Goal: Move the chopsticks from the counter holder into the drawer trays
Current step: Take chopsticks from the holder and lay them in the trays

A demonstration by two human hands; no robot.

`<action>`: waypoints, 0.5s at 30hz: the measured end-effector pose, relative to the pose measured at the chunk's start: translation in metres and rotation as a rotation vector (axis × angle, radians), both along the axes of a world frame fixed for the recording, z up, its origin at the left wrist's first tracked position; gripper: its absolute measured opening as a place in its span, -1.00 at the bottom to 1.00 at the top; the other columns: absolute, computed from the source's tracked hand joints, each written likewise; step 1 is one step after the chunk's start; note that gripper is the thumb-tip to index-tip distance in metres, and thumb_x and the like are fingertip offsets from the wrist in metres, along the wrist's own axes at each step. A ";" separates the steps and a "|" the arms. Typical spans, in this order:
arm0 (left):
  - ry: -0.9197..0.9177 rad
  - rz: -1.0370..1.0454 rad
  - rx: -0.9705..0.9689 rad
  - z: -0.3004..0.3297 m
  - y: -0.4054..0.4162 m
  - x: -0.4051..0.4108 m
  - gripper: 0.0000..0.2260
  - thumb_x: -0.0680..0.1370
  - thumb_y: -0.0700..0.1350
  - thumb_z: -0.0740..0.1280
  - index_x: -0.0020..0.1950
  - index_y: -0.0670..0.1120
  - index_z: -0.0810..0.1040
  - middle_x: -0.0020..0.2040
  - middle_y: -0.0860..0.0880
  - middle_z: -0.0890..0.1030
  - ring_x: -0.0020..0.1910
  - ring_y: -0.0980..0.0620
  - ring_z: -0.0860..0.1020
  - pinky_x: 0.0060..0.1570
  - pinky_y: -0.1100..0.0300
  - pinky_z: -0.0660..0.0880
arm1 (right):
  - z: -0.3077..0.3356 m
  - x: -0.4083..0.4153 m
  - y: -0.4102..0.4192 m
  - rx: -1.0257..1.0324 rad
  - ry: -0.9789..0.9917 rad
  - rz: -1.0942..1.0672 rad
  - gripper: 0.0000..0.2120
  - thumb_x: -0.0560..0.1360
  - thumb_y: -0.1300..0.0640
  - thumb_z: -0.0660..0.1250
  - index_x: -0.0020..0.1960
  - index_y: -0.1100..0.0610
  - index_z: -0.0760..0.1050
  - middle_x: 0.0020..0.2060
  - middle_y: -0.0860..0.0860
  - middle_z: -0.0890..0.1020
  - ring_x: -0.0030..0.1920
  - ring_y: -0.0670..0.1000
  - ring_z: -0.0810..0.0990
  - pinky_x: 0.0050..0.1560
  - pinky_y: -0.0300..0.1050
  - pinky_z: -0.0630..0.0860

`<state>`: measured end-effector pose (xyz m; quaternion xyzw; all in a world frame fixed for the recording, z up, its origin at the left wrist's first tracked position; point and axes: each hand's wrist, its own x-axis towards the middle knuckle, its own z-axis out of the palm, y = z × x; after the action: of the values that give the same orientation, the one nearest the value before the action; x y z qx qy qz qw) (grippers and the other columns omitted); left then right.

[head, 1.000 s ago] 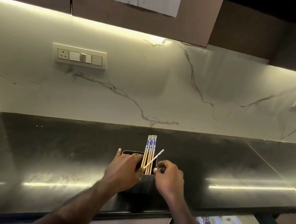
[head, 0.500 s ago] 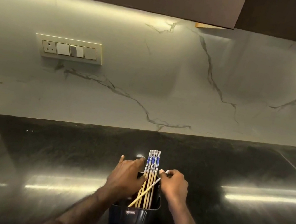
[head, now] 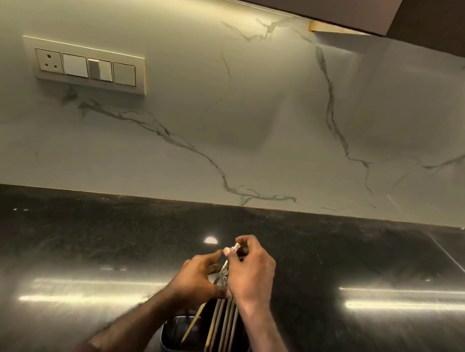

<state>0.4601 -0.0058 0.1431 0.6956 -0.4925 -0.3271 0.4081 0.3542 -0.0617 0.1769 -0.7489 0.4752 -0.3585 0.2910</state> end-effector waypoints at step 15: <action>0.048 0.040 -0.060 -0.010 -0.014 0.008 -0.83 0.35 -0.20 0.53 -0.11 0.02 0.73 -0.26 0.14 0.72 -0.19 0.22 0.67 -0.07 0.07 0.62 | -0.012 0.005 0.006 0.047 0.048 -0.109 -0.74 0.53 0.27 0.32 0.19 0.10 0.59 0.02 0.00 0.67 0.00 -0.09 0.63 0.04 -0.09 0.63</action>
<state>0.4683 -0.0198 0.1329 0.6847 -0.4784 -0.3204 0.4468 0.3595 -0.0556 0.1645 -0.7231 0.5307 -0.3445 0.2772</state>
